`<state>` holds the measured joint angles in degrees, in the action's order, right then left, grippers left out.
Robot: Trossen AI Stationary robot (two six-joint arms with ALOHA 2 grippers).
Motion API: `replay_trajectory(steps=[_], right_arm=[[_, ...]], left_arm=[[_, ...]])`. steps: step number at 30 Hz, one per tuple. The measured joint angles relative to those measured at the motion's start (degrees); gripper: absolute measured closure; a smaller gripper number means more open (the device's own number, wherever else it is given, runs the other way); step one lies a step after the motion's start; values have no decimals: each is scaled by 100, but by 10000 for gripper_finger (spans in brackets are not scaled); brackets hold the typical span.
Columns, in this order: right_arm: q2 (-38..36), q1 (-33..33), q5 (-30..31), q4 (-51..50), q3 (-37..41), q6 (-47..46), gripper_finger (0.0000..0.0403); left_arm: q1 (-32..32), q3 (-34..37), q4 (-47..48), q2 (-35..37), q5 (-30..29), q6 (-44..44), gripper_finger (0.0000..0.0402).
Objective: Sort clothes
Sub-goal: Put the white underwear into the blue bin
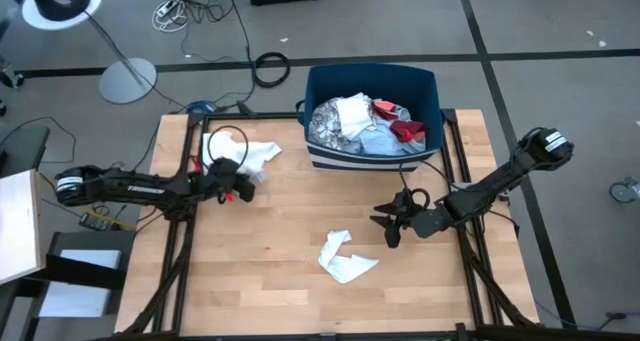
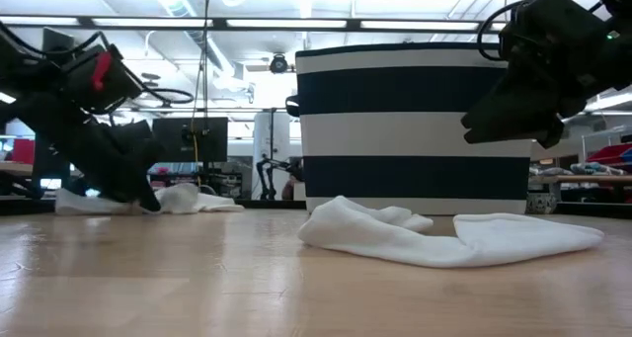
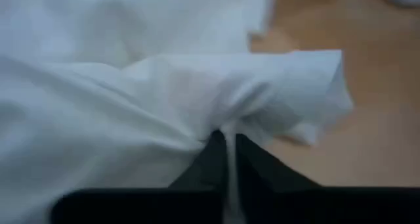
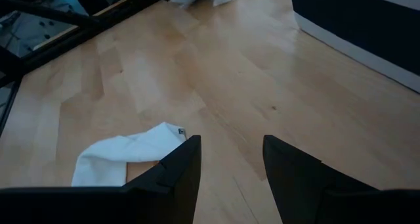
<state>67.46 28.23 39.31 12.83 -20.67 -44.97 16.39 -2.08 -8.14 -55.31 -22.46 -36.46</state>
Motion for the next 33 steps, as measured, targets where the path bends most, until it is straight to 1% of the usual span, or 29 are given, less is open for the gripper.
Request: replay_trajectory(steps=[1, 2, 5, 7, 11, 15, 17, 20, 22, 24, 27, 29, 33], right_arm=[[0, 0, 0, 19, 0, 0, 238], [0, 0, 0, 32, 0, 0, 238], [0, 2, -10, 46, 0, 5, 238], [0, 0, -14, 50, 0, 9, 238], [0, 0, -30, 87, 0, 13, 238], [0, -25, -34, 144, 0, 19, 238], [0, -34, -35, 144, 0, 20, 238], [0, -52, -37, 146, 0, 94, 238], [0, -74, -37, 150, 0, 137, 238], [0, -97, -44, 153, 0, 151, 238], [0, -104, -79, 159, 0, 151, 238], [0, -107, -145, 170, 0, 179, 238], [0, -137, -164, 170, 0, 294, 238]], left_arm=[[-23, 12, -258, -3, 239, 10, 381], [-44, 4, -524, -16, 404, 56, 387], [-112, -293, -1433, 4, 499, 354, 395], [-151, -611, -1635, 31, 504, 603, 397], [-205, -1522, -1332, 20, 502, 1184, 399], [-202, -2627, -414, 16, 317, 1797, 400], [-201, -3216, -108, -3, 300, 2134, 400], [-200, -4042, 140, -82, 339, 2701, 400], [-179, -4630, 144, -243, 454, 3019, 400], [-136, -5241, 362, -460, 669, 3244, 401], [-102, -6287, 899, -998, 991, 3447, 401], [-102, -7018, 1351, -1433, 1039, 3607, 401], [-102, -8591, 1940, -2369, 1180, 3927, 401]])
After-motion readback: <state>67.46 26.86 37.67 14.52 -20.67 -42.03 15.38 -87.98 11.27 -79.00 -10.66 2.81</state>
